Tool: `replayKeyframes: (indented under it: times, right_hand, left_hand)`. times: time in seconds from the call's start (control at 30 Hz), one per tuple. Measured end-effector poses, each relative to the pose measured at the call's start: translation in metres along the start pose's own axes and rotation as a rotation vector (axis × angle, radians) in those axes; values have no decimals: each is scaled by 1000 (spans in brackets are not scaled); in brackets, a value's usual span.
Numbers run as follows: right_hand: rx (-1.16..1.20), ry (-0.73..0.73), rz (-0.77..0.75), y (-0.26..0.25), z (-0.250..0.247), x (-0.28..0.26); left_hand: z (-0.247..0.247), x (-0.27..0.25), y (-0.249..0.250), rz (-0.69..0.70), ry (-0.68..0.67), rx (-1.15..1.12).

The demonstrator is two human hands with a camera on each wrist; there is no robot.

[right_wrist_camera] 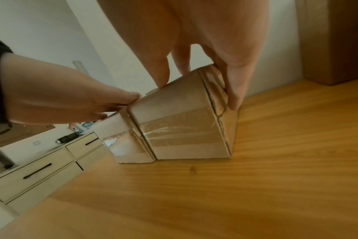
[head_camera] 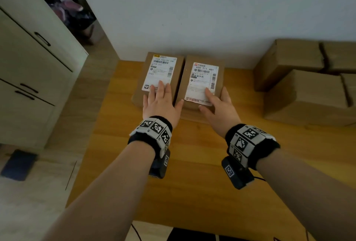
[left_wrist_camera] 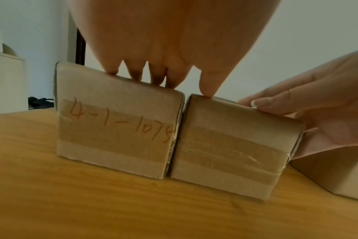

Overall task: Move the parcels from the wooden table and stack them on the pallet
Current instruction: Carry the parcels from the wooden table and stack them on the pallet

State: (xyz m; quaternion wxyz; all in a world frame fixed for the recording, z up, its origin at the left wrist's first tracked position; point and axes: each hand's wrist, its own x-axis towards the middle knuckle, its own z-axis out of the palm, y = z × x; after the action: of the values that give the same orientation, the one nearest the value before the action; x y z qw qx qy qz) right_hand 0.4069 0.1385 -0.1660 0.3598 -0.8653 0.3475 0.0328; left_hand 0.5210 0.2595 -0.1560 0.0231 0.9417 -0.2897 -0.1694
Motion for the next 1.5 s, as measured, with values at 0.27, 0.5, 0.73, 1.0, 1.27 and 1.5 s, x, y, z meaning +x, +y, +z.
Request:
replayKeyframes:
  times: [0.27,0.5,0.73,1.0,1.27,1.5]
  right_hand:
    - [-58,-8,-54,49,-23,-48]
    - [-124,-79,-138,127,-62,-126]
    - [-113,-135,-143,208,-102,-203]
    - [-24,-77,-54,265,-142,-242]
    - [241,121,189,308,-159,-258]
    - [361,77,325,331,-155,-254]
  left_hand:
    - [24,-61,45,-35,-22,2]
    - [65,-153,123,-121,-3,-31]
    - [100,-234,204,-145,-27,-16]
    - [119,-265,267,-55,-69,-11]
    - [123,-270,308,117,-100,27]
    - [129,-276,327,188,-123,22]
